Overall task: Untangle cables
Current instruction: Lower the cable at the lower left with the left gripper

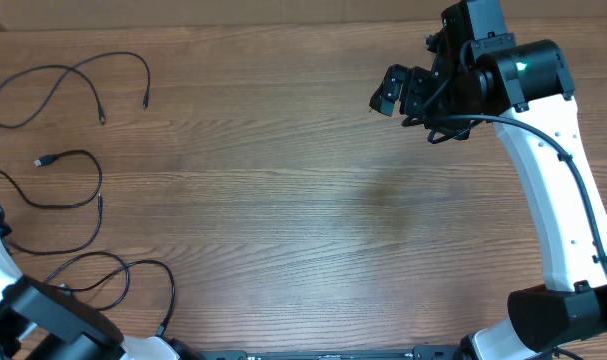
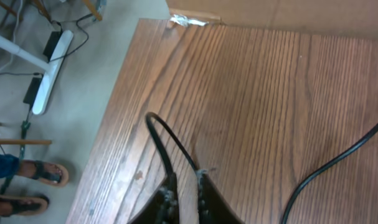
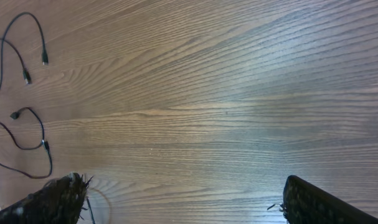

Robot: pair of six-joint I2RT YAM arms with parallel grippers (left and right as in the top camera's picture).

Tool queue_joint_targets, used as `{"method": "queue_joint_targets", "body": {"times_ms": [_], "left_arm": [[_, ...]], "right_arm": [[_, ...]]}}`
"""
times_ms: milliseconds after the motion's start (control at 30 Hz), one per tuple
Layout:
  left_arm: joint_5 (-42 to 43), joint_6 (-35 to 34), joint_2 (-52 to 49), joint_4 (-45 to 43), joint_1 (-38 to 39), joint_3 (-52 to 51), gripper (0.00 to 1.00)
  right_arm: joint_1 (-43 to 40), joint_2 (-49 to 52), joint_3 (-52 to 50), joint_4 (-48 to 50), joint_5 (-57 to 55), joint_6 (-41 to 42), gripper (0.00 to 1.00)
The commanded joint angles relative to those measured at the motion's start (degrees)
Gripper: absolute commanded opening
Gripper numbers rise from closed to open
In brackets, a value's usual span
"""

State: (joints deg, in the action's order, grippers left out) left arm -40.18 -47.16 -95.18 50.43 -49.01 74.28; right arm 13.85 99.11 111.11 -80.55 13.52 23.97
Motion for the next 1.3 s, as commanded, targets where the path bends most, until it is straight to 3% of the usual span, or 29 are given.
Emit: {"method": "queue_joint_targets", "body": {"times_ms": [0,167,467,667,933,1033,1167,1267], "left_arm": [[-0.46,3.67,-2.82,-1.42,-0.20,-0.22,0.26],[12.41,13.77,-3.08,-6.84,-0.20,-0.20,0.33],[16.39,14.43,-0.81,-4.13,0.48,3.23,0.37],[29.81,17.99,0.96,-4.94,1.07,7.19,0.55],[33.11,21.35,-1.70,-4.94,1.22,6.67,0.51],[34.07,22.80,-3.67,-5.03,1.20,6.45,0.66],[33.09,22.77,-6.82,-5.29,1.18,6.45,0.67],[28.48,22.80,-9.88,-4.79,1.03,6.45,0.74]], "right_arm": [[-0.22,-0.96,0.59,0.28,-0.24,0.04,1.00],[-0.22,-0.96,0.59,0.28,-0.24,0.04,1.00],[-0.22,-0.96,0.59,0.28,-0.24,0.04,1.00],[-0.22,-0.96,0.59,0.28,-0.24,0.02,1.00],[-0.22,-0.96,0.59,0.26,-0.24,0.04,1.00],[-0.22,-0.96,0.59,0.28,-0.24,0.04,1.00],[-0.22,-0.96,0.59,0.26,-0.24,0.02,1.00],[-0.22,-0.96,0.59,0.28,-0.24,0.04,1.00]]}}
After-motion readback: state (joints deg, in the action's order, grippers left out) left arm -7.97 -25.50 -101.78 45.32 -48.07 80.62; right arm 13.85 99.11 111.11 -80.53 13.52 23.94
